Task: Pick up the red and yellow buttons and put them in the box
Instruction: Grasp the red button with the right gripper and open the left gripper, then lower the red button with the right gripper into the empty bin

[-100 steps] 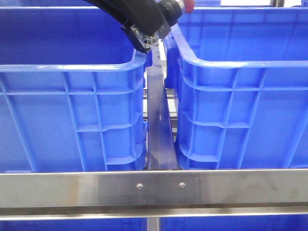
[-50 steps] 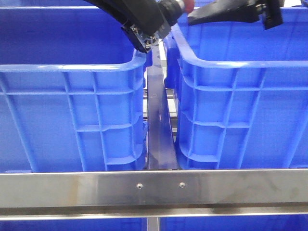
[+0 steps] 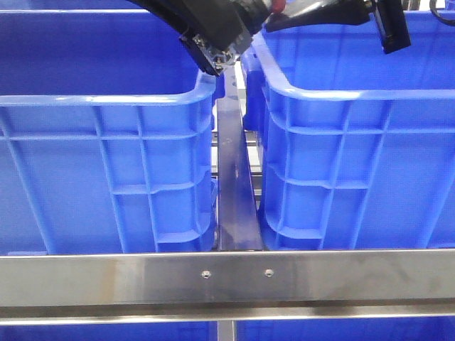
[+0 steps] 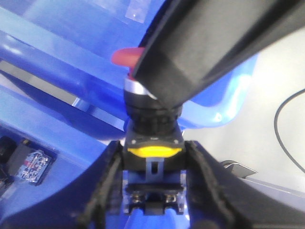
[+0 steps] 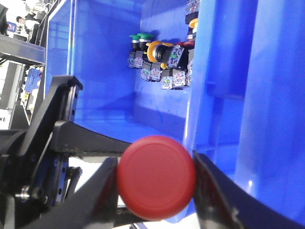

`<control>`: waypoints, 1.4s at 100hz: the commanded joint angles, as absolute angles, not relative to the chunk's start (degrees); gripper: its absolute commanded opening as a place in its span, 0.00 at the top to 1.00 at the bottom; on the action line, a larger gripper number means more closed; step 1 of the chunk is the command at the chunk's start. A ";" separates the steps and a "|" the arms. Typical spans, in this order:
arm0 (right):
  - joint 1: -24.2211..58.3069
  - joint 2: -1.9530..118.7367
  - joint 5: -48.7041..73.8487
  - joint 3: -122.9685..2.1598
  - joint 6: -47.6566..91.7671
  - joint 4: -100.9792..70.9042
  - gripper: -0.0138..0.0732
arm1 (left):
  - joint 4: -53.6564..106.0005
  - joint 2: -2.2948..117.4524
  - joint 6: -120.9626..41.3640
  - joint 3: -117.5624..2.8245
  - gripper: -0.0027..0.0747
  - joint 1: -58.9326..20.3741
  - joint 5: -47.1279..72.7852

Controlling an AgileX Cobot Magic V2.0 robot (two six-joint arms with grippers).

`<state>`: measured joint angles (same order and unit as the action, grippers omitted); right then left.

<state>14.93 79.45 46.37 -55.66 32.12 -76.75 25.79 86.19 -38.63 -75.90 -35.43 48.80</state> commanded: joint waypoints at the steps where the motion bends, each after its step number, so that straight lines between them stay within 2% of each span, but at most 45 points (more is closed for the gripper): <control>1: 14.99 77.85 47.63 -57.74 33.18 -80.50 0.60 | 28.19 84.24 -38.54 -77.56 0.76 -35.71 46.66; 13: 14.99 77.85 47.63 -57.74 33.18 -80.50 0.61 | 28.19 84.24 -38.54 -77.56 0.74 -35.71 46.43; 20: 14.99 77.85 47.63 -57.74 33.18 -80.50 0.61 | 28.19 84.24 -38.54 -77.56 0.67 -35.71 46.43; 27: 14.99 77.85 47.70 -57.74 33.18 -80.50 0.61 | 28.09 84.24 -38.54 -77.56 0.51 -35.71 46.54; 37: 14.99 77.85 48.17 -57.74 33.18 -80.50 0.61 | 28.09 84.24 -38.54 -77.56 0.24 -35.71 46.68; 46: 14.99 77.85 48.61 -57.74 33.18 -80.50 0.61 | 27.98 84.24 -38.54 -77.56 0.13 -35.71 47.03; 77: 12.80 77.57 50.72 -57.74 33.18 -80.50 0.61 | 26.42 82.20 -38.54 -77.71 0.14 -35.71 50.40; 118: -8.49 72.74 58.18 -57.74 36.81 -80.51 0.61 | 25.91 78.72 -38.54 -77.71 0.14 -35.12 51.06; 140: -14.03 72.44 50.53 -57.74 44.35 -80.45 0.61 | 25.91 78.72 -38.54 -77.71 0.14 -35.12 51.28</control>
<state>-13.06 74.38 54.32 -55.74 39.93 -76.75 23.98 80.81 -38.63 -75.90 -35.32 53.17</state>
